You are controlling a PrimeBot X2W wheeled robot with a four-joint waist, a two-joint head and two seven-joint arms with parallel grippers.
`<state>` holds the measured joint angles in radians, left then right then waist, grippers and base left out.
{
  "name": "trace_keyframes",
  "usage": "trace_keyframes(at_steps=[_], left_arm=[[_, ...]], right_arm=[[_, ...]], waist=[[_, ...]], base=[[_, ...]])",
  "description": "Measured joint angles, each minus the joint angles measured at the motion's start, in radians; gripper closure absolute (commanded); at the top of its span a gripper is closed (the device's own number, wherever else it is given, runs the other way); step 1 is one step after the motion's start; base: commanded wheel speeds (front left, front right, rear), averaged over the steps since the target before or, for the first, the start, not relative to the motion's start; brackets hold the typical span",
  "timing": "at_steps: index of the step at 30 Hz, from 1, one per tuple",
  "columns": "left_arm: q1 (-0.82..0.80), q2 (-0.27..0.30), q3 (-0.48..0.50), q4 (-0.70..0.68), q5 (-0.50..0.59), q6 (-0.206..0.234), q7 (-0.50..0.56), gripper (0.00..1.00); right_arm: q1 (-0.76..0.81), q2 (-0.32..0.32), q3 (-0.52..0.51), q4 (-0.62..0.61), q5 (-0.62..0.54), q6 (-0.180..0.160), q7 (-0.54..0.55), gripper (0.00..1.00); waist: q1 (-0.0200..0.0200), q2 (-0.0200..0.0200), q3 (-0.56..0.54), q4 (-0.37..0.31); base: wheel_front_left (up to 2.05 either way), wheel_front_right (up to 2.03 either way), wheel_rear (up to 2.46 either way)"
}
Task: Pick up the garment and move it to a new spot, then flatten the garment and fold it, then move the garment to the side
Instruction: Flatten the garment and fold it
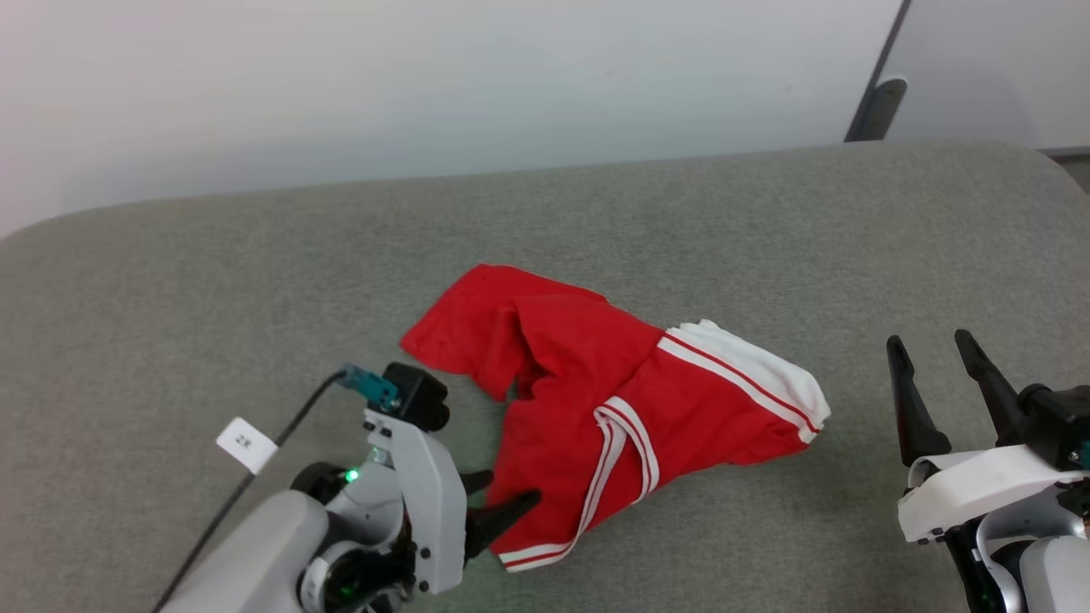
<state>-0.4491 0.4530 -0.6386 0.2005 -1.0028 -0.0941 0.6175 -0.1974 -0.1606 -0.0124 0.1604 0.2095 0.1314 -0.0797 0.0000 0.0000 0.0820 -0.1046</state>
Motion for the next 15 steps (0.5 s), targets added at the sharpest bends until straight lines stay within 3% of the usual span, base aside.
trace_keyframes(at_steps=[11,12,13,14,15], left_arm=[[0.009,-0.065,-0.026,0.144,-0.009,-0.018,-0.062,0.00],[0.008,-0.071,-0.028,0.159,-0.010,-0.021,-0.065,0.16],[0.006,-0.076,-0.031,0.174,-0.012,-0.021,-0.070,0.89],[0.002,-0.081,-0.031,0.189,-0.018,-0.023,-0.074,1.00],[-0.003,-0.082,-0.033,0.203,-0.020,-0.026,-0.078,1.00]], right_arm=[[-0.008,-0.005,-0.003,0.024,0.001,0.000,-0.010,0.00],[-0.010,-0.005,-0.004,0.026,0.001,0.000,-0.010,0.00],[-0.014,-0.004,-0.004,0.027,0.001,0.000,-0.010,0.00],[-0.017,-0.004,-0.005,0.027,0.001,0.000,-0.010,0.00],[-0.019,-0.004,-0.004,0.027,0.001,0.000,-0.010,0.00]], waist=[[0.0000,0.0000,0.020,-0.016],[0.0000,0.0000,0.021,-0.015],[0.0000,0.0000,0.023,-0.014],[0.0000,0.0000,0.024,-0.012],[0.0000,0.0000,0.025,-0.012]], base=[[0.00,0.00,0.00],[0.00,0.00,0.00],[0.00,0.00,0.00],[0.00,0.00,0.00],[0.00,0.00,0.00]])
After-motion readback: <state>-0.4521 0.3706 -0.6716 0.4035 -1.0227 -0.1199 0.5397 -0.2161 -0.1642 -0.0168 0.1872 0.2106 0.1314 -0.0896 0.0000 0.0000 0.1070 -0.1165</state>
